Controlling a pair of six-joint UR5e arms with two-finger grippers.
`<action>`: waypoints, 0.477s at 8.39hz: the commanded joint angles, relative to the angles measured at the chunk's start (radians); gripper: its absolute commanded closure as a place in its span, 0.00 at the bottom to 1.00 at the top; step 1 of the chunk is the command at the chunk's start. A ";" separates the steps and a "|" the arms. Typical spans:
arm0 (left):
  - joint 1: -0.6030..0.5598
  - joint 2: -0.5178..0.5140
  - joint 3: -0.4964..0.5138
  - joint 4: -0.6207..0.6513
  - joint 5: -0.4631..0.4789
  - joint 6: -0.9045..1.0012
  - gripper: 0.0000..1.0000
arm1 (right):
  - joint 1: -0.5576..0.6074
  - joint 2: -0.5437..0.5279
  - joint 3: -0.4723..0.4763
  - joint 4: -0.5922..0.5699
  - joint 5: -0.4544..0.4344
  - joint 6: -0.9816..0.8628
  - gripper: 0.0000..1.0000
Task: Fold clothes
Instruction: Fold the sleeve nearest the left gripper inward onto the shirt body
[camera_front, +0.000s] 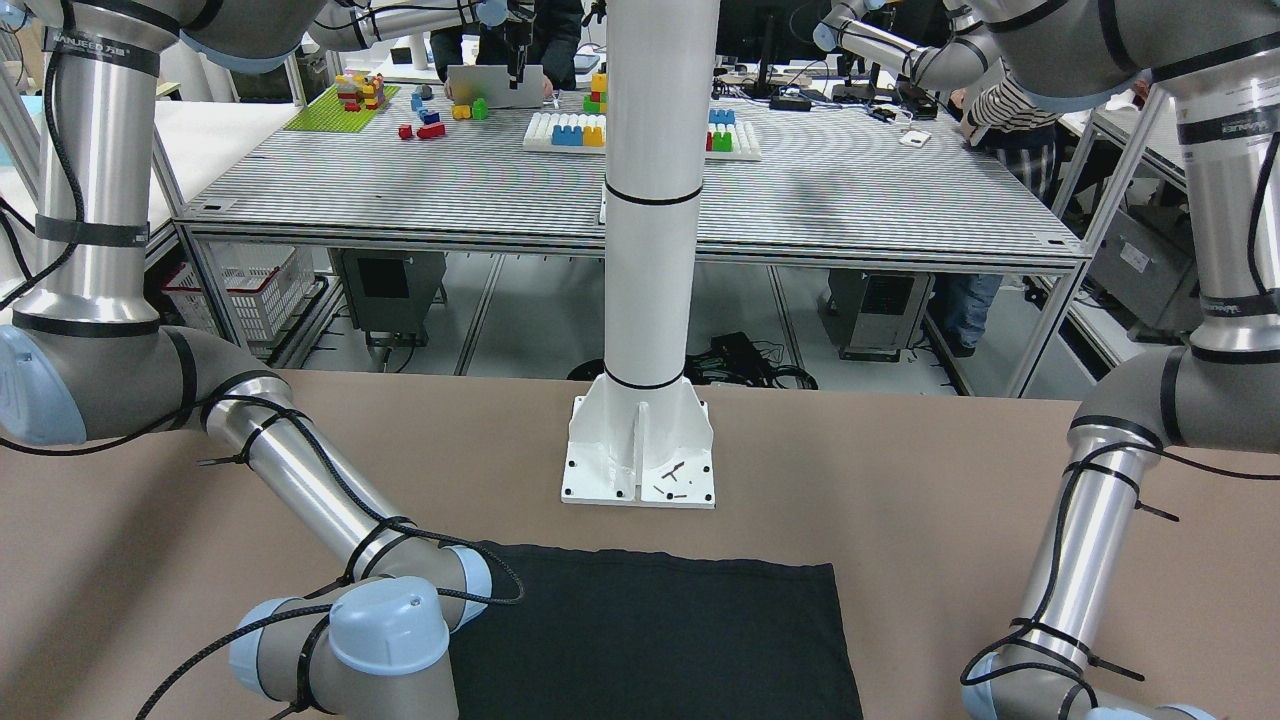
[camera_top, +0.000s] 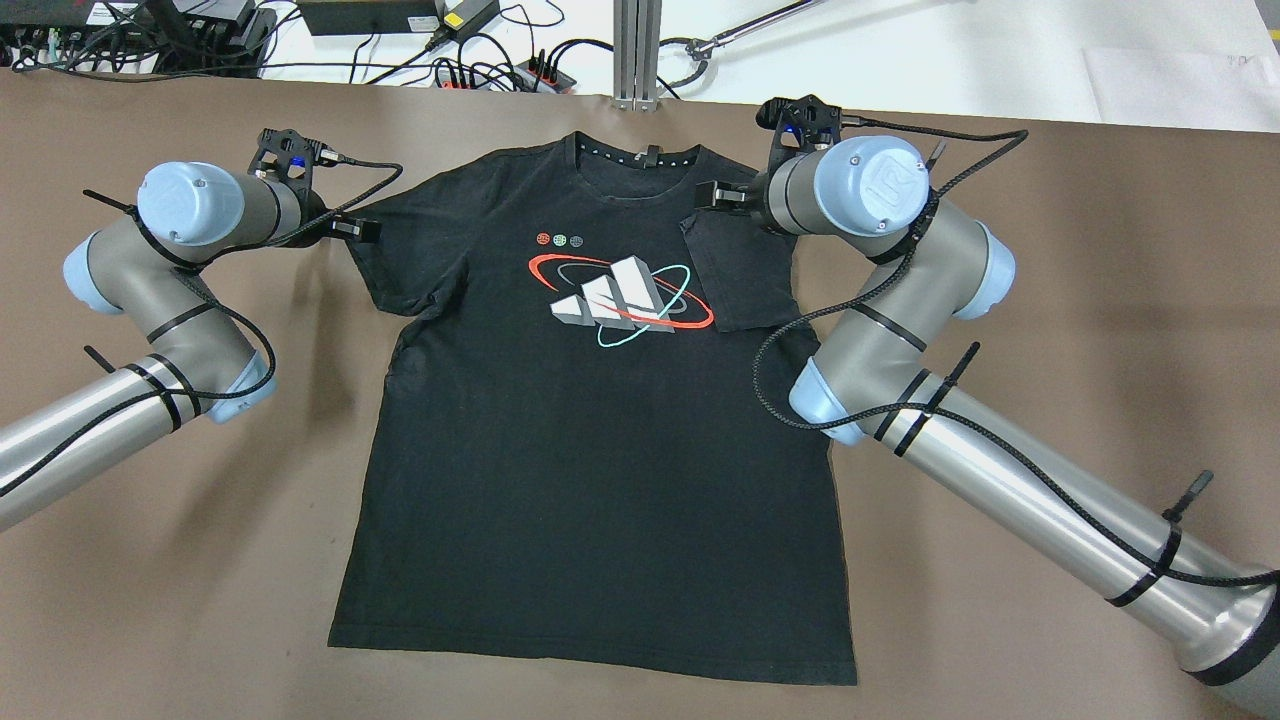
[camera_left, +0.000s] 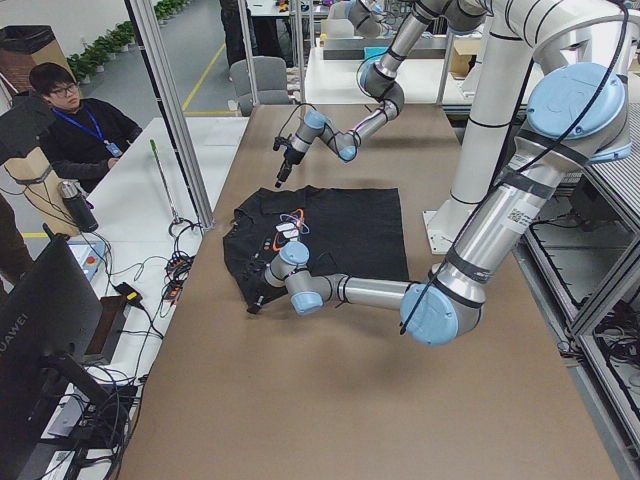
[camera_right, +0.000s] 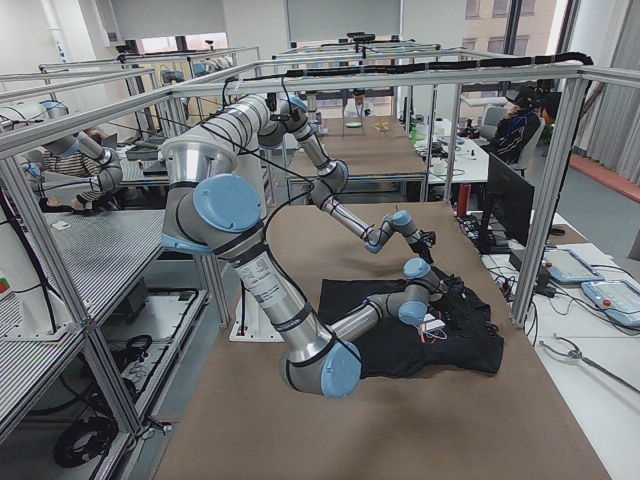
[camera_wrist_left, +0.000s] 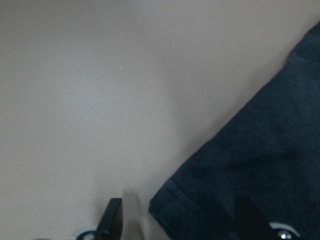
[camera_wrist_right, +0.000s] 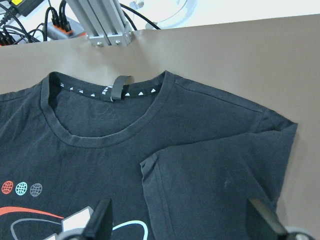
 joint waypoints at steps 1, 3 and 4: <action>-0.001 0.005 -0.002 -0.004 0.004 0.003 0.81 | 0.066 -0.045 0.042 -0.004 0.120 -0.022 0.06; 0.000 0.006 -0.004 -0.005 0.005 0.001 0.98 | 0.086 -0.086 0.062 0.003 0.134 -0.056 0.06; 0.000 0.000 -0.021 -0.007 -0.005 -0.008 1.00 | 0.086 -0.089 0.062 0.002 0.134 -0.077 0.06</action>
